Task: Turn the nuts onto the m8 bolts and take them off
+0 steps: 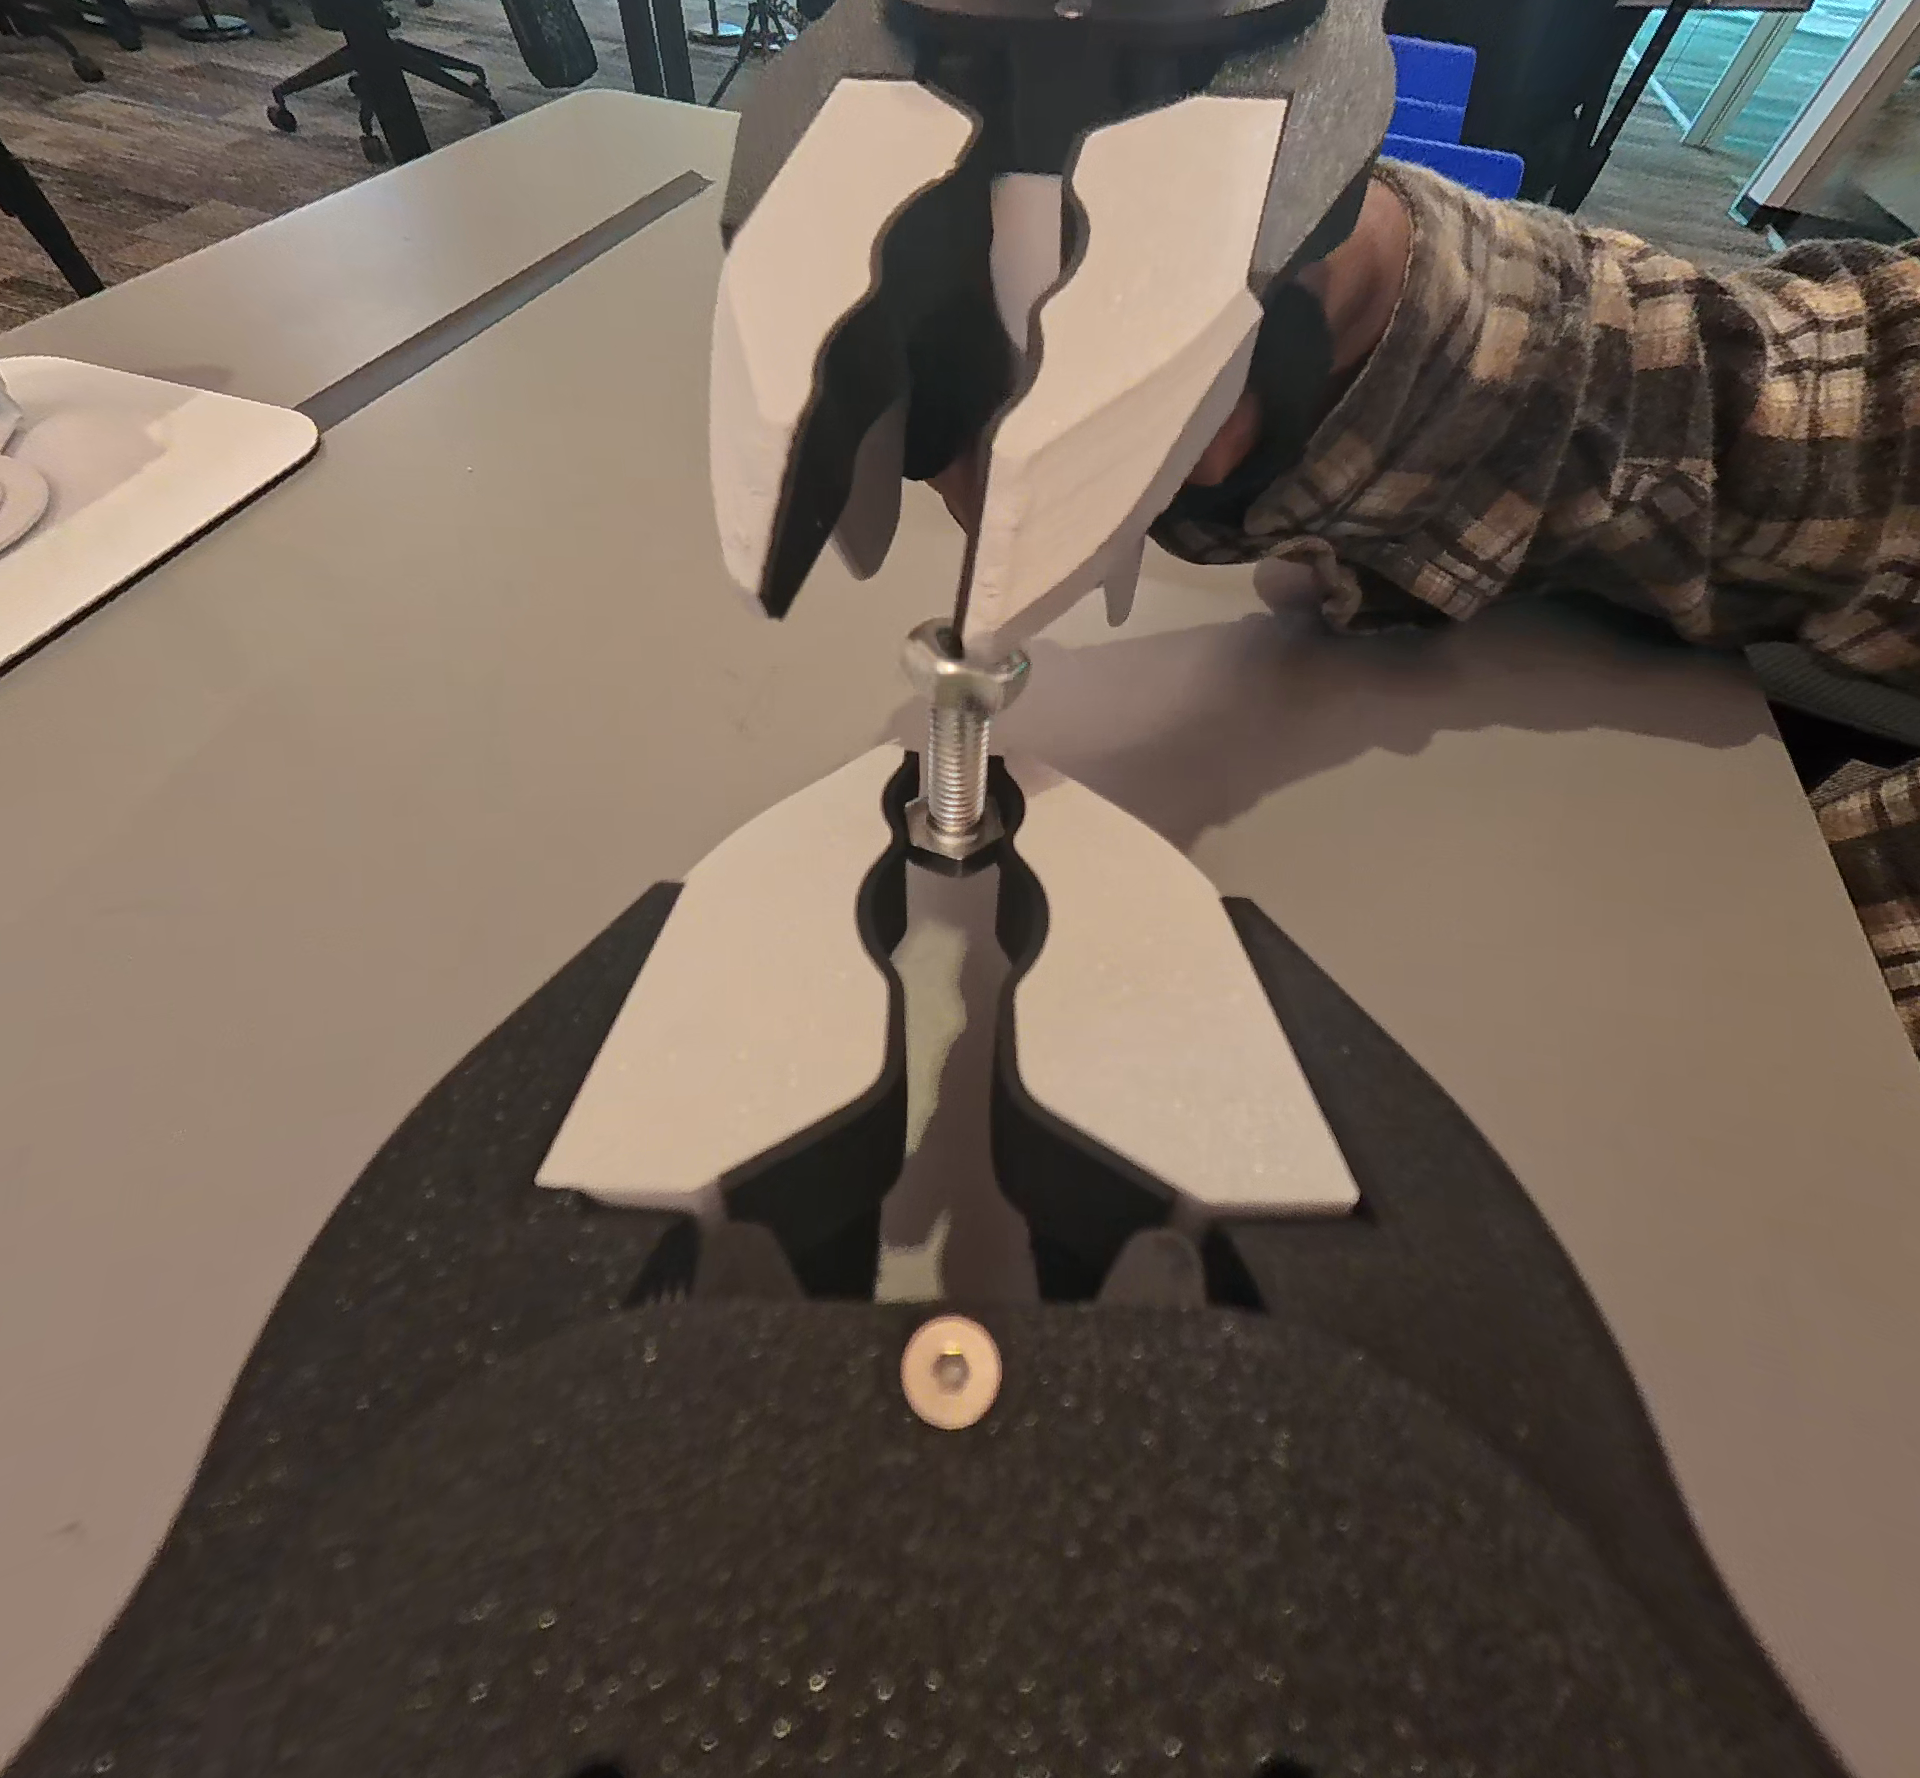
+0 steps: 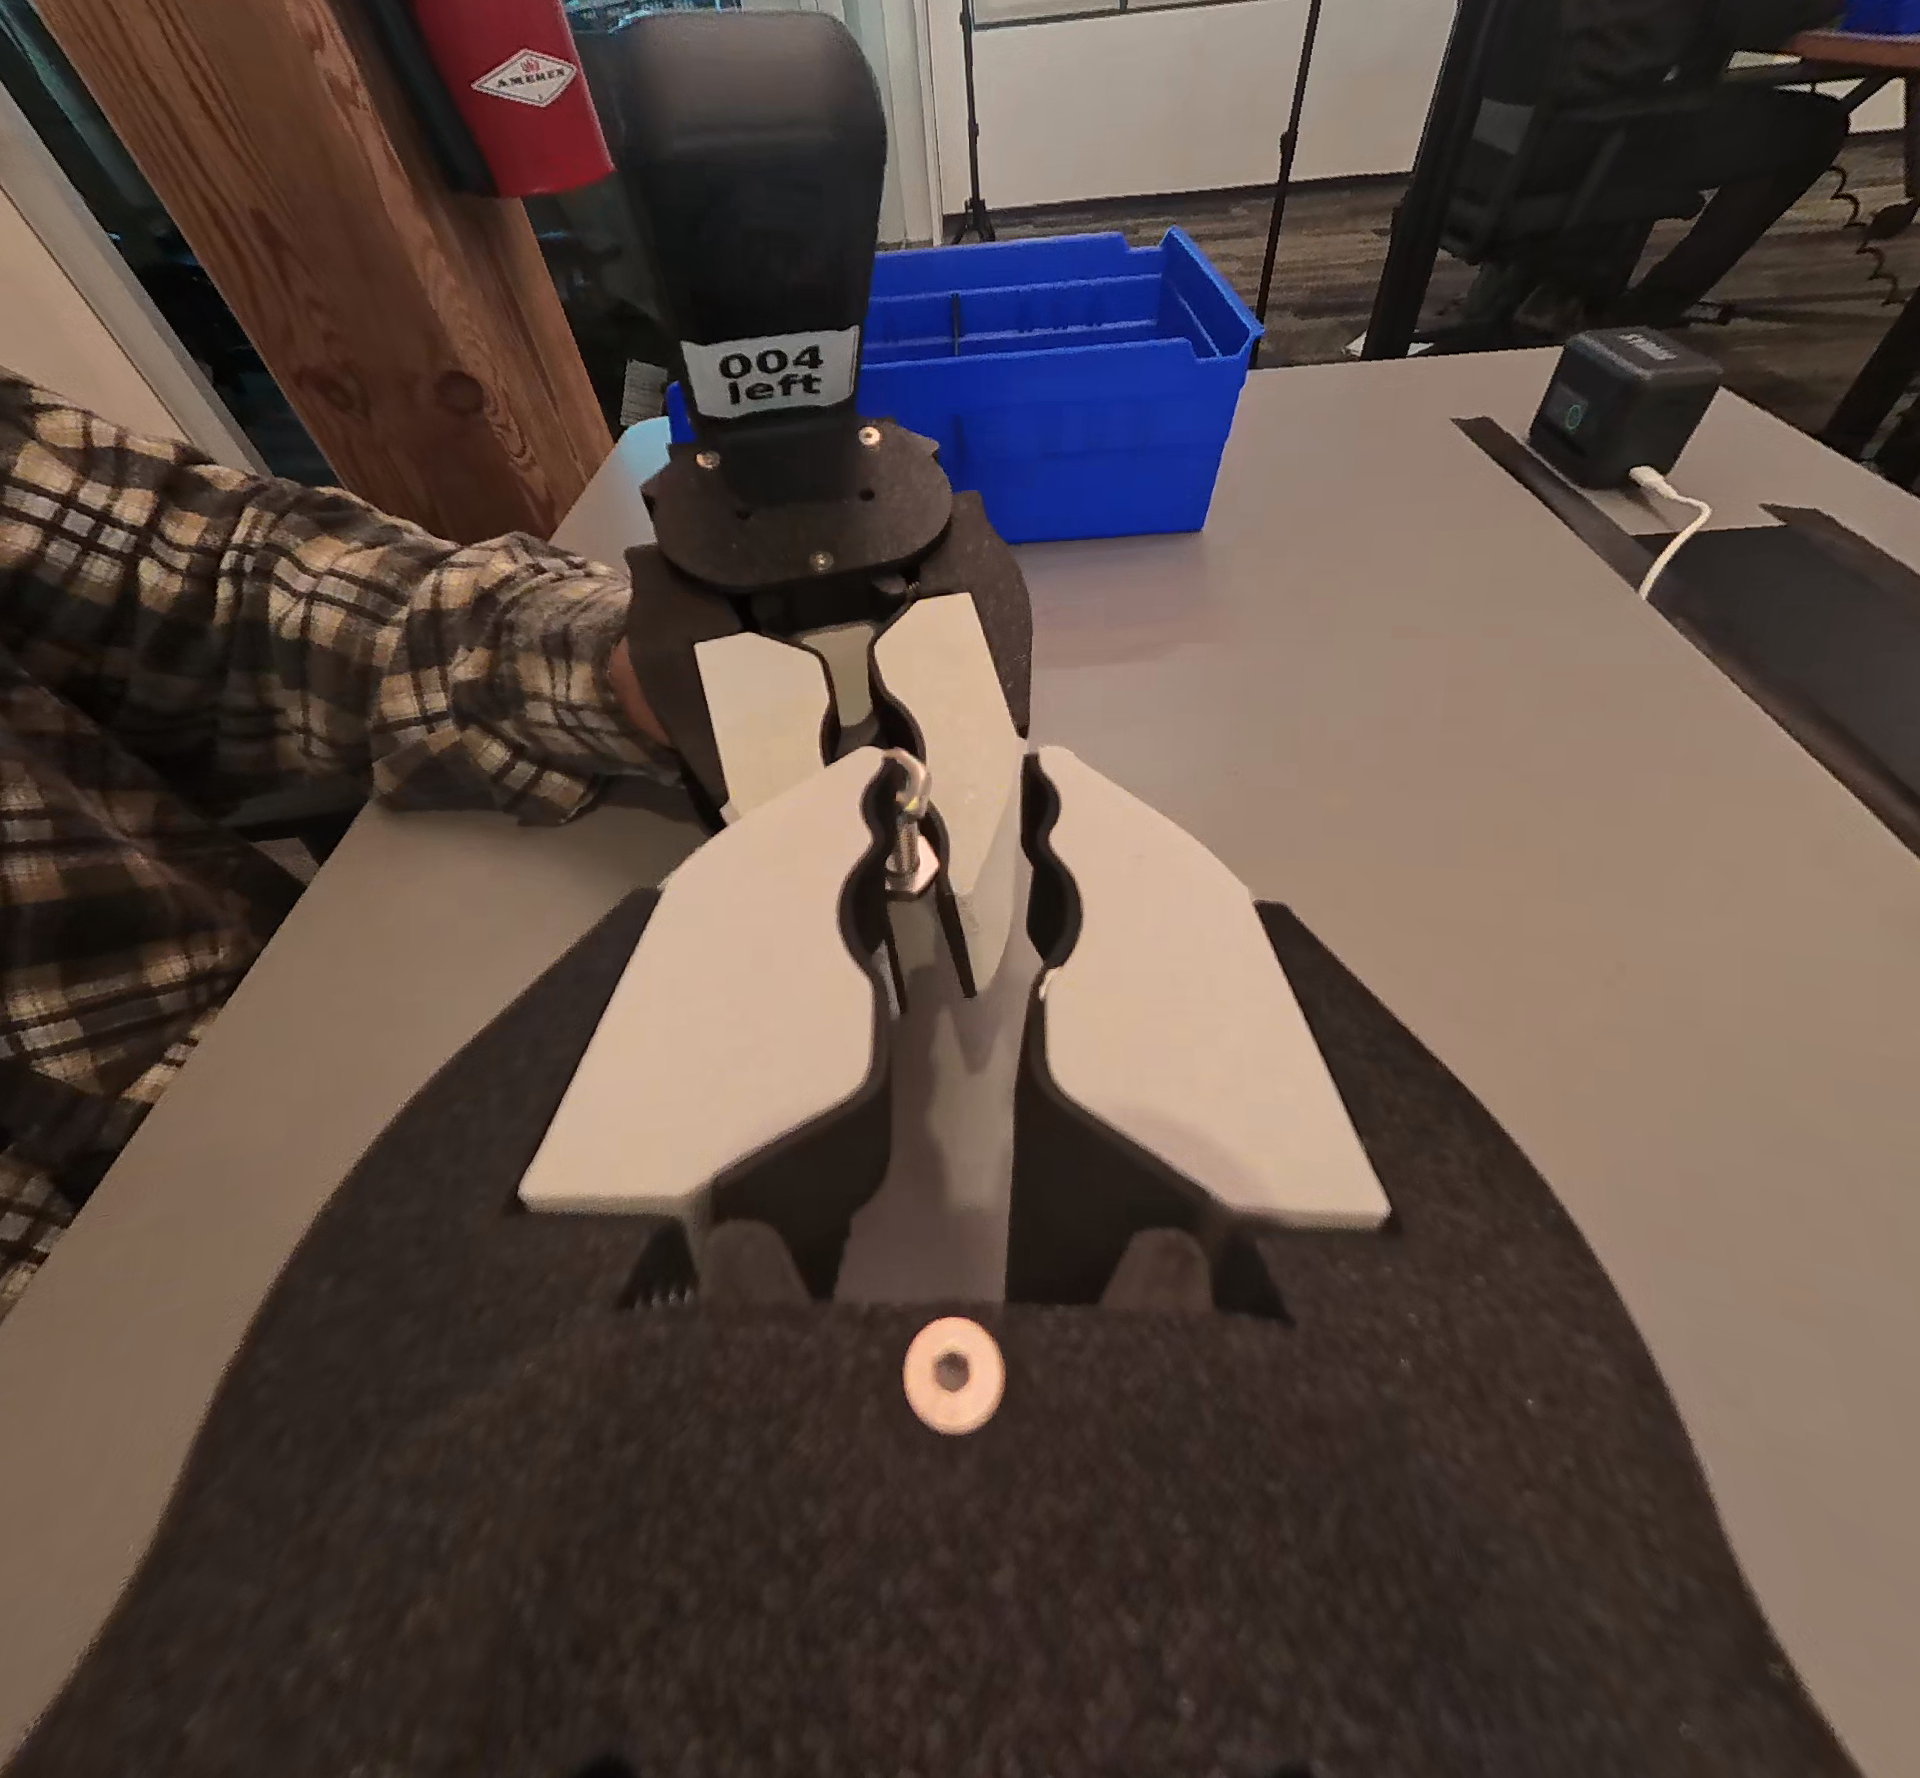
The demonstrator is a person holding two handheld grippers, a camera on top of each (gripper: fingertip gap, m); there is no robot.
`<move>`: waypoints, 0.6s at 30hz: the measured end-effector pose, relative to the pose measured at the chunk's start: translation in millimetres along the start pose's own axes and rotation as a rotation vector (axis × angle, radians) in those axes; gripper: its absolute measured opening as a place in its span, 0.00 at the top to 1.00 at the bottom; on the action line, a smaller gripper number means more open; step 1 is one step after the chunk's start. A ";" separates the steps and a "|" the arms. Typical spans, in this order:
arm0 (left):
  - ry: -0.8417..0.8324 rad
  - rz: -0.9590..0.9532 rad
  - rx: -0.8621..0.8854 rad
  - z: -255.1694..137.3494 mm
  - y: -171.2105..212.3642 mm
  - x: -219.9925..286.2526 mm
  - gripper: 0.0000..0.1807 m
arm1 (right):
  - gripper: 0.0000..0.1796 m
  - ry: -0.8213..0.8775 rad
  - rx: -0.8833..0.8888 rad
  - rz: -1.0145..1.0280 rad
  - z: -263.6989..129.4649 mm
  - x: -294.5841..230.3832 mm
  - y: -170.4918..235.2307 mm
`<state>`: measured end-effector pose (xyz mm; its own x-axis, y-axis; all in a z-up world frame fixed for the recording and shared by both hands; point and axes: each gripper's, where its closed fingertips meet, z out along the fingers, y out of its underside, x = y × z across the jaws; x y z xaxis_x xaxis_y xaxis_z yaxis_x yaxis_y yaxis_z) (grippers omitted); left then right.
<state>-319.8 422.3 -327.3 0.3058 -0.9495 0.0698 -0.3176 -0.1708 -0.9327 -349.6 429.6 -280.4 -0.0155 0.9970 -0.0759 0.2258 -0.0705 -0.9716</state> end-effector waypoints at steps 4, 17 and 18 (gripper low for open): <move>0.000 0.000 -0.002 0.3 0.3 -0.1 0.94 | 0.88 0.002 0.005 -0.004 -0.3 0.5 -2.7; 0.002 0.003 -0.005 0.3 0.4 0.0 0.94 | 0.88 -0.006 -0.011 -0.005 3.2 0.0 -2.1; 0.002 0.003 -0.004 0.2 0.1 -0.1 0.94 | 0.88 -0.006 -0.012 -0.005 3.1 0.1 -1.8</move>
<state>-319.7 422.4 -327.4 0.3032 -0.9505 0.0680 -0.3218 -0.1693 -0.9316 -353.0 429.7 -279.3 -0.0221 0.9971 -0.0724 0.2378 -0.0650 -0.9691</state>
